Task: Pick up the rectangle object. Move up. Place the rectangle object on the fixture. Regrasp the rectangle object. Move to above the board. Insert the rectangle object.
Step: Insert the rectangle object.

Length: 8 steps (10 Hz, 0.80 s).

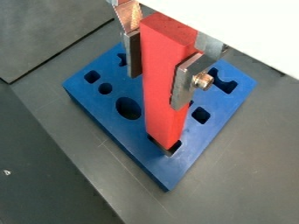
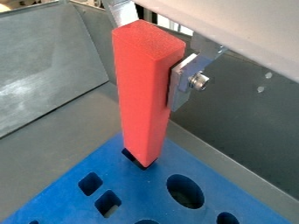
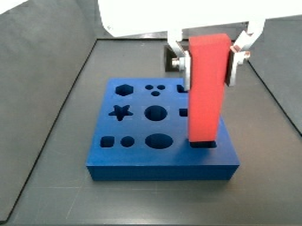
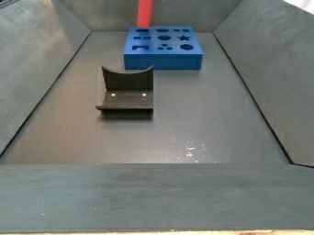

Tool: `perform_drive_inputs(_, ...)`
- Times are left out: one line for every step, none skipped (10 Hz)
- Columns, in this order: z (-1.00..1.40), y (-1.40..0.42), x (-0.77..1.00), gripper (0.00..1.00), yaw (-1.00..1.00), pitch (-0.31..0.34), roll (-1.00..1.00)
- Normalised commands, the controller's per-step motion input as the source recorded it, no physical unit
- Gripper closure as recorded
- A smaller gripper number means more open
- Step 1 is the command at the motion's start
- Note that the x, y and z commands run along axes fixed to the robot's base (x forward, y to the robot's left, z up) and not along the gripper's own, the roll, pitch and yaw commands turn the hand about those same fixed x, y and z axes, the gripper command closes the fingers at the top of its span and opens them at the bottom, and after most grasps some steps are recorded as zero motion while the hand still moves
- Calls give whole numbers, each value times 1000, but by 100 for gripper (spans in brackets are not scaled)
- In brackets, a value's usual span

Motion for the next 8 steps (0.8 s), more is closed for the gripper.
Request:
perform_drive_inputs(-117,-26,0,100,0,0,3)
perform_drive_inputs(-100,-63,40,100,0,0,23)
perform_drive_inputs(-126,-69,174,100,0,0,69)
perform_drive_inputs(-166,-69,234,100,0,0,140)
perform_drive_inputs(-174,-77,283,100,0,0,191)
perform_drive_inputs(-77,-31,263,100,0,0,129)
perform_drive_inputs(0,0,23,100,-6,0,0)
perform_drive_inputs(-17,0,0,100,0,0,3)
